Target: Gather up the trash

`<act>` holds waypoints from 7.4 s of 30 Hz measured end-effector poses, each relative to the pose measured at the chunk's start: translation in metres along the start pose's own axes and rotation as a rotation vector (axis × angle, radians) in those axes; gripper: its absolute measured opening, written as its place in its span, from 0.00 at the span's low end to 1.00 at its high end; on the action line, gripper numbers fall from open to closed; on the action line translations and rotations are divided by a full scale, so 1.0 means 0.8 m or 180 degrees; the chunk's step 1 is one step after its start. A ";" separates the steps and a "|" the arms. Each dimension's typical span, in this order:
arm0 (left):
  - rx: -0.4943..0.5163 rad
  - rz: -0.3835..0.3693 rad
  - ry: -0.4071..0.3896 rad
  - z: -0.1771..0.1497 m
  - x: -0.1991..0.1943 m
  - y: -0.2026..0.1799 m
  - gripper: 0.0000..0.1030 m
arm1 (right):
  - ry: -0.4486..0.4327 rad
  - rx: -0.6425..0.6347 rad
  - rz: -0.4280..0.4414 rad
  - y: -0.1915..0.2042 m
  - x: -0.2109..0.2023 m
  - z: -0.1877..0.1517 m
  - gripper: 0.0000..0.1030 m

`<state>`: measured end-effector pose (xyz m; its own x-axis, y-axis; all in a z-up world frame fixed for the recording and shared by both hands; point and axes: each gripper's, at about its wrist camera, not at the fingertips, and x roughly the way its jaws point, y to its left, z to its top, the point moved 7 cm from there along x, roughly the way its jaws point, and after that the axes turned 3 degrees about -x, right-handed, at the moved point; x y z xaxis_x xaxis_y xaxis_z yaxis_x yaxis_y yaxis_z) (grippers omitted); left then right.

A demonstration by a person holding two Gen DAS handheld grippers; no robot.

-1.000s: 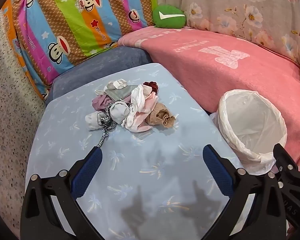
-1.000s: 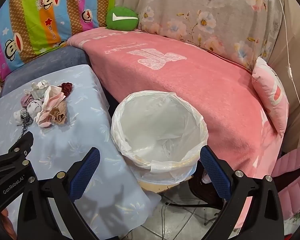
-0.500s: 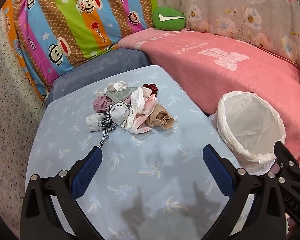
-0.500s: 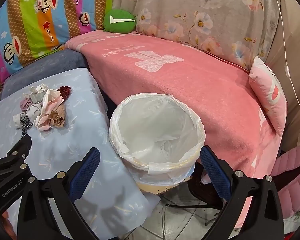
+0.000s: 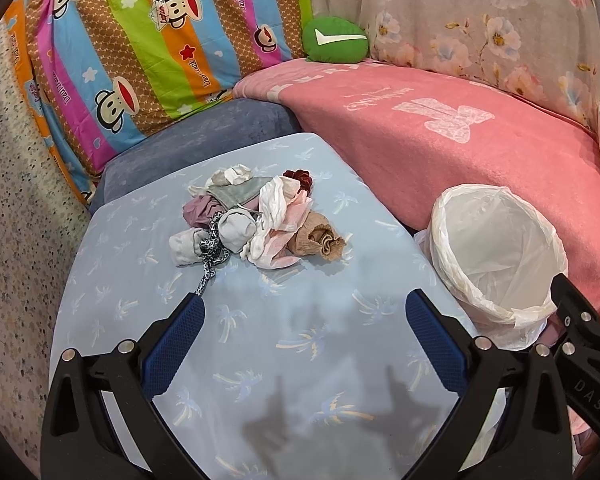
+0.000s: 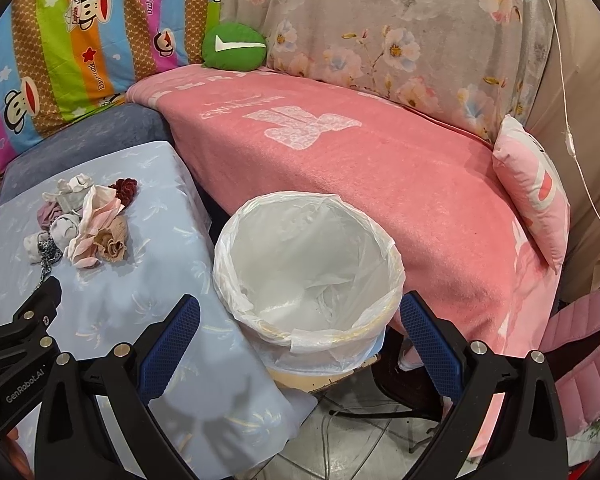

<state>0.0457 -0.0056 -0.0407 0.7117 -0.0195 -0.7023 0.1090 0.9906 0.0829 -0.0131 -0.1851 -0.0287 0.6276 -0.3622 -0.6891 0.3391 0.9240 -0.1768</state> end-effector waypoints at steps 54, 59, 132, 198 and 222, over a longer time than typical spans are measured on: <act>0.0015 -0.0042 -0.0097 0.008 -0.008 -0.004 0.93 | -0.0053 0.0017 -0.0015 0.002 -0.006 0.004 0.95; -0.0003 -0.0057 -0.0101 0.010 -0.009 0.000 0.93 | -0.0054 0.0018 -0.0017 0.002 -0.006 0.003 0.95; -0.0937 -0.0184 0.0553 -0.007 0.211 0.205 0.75 | 0.0297 -0.0330 0.0758 0.259 0.151 0.050 0.73; 0.0310 -0.1885 0.0046 0.082 0.024 -0.132 0.11 | -0.0470 0.0792 0.0580 -0.061 0.046 0.097 0.05; 0.0175 -0.1595 -0.0038 0.087 0.030 -0.116 0.65 | -0.0454 0.0783 0.0455 -0.064 0.046 0.091 0.42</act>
<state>0.1010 -0.1072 -0.0161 0.5703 -0.4926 -0.6573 0.4755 0.8505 -0.2249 0.0435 -0.2546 0.0059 0.7672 -0.2606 -0.5861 0.3889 0.9156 0.1019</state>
